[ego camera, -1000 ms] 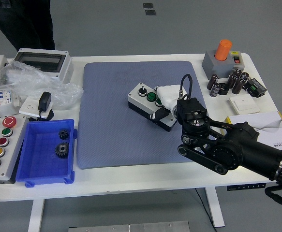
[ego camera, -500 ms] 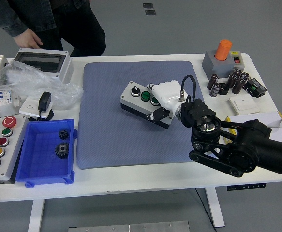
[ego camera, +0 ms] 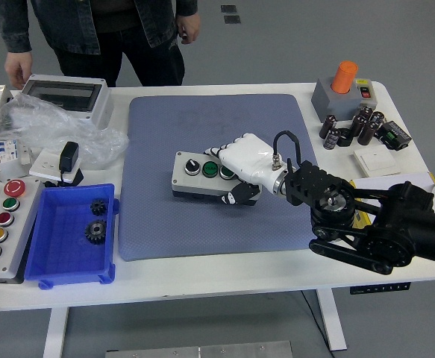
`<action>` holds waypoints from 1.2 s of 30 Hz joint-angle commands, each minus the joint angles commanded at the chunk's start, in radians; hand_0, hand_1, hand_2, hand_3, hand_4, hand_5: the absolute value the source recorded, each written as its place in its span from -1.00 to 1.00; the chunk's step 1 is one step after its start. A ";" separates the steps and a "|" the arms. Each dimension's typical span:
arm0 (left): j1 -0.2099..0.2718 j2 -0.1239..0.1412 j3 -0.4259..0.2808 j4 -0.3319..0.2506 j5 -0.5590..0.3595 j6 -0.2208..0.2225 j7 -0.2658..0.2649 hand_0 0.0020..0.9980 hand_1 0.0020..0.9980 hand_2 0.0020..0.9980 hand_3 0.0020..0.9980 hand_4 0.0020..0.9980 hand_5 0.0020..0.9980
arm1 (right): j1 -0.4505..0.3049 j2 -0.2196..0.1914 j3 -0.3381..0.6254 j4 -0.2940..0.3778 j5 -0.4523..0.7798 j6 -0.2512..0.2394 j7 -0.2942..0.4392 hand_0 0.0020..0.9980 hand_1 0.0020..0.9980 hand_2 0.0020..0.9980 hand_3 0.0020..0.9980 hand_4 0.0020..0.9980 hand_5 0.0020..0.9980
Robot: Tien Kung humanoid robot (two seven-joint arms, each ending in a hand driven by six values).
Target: Pick up the button,place it on the desk,press the button,press the button
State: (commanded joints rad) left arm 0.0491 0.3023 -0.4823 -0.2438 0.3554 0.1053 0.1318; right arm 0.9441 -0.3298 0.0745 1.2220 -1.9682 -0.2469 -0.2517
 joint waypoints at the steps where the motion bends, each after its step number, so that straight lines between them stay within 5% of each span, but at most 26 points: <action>1: 0.000 0.000 0.000 0.000 0.000 0.000 0.000 0.25 0.32 0.26 0.35 0.44 -0.31 | 0.000 0.001 -0.003 -0.004 -0.003 -0.003 0.003 0.01 0.05 -0.11 -0.20 -0.08 -1.00; 4: -0.001 0.000 -0.001 0.000 0.002 0.000 0.000 0.25 0.32 0.26 0.35 0.44 -0.31 | 0.002 0.008 -0.009 -0.028 -0.006 -0.010 0.012 0.01 0.05 -0.11 -0.20 -0.08 -1.00; 5: -0.001 0.000 -0.001 0.000 0.002 0.000 0.000 0.25 0.32 0.26 0.36 0.44 -0.31 | 0.003 0.010 -0.011 -0.037 -0.006 -0.011 0.015 -0.07 0.05 -0.11 -0.16 -0.24 -1.00; 16: -0.005 0.002 0.002 0.000 0.002 0.000 0.000 0.25 0.32 0.26 0.36 0.44 -0.31 | 0.028 0.035 -0.053 -0.139 -0.003 -0.025 0.069 -0.09 0.04 -0.11 -0.13 -0.27 -1.00; 22: -0.007 0.001 0.002 0.000 0.002 -0.001 0.000 0.25 0.32 0.26 0.36 0.44 -0.31 | 0.034 0.038 -0.058 -0.148 -0.006 -0.025 0.080 -0.05 0.08 -0.06 -0.10 -0.28 -1.00; 23: -0.007 0.001 0.002 0.000 0.002 0.000 0.000 0.25 0.32 0.27 0.36 0.44 -0.31 | 0.035 0.038 -0.059 -0.148 -0.007 -0.024 0.080 0.16 0.22 0.10 -0.06 -0.27 -1.00; 36: -0.009 0.001 0.004 0.000 0.001 -0.001 0.000 0.25 0.32 0.27 0.37 0.44 -0.30 | 0.043 0.038 -0.057 -0.146 0.002 0.007 0.079 0.24 0.32 0.33 -0.04 -0.28 -1.00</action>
State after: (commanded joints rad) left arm 0.0401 0.3035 -0.4783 -0.2439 0.3565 0.1046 0.1314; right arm 0.9871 -0.2921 0.0173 1.0755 -1.9665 -0.2400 -0.1725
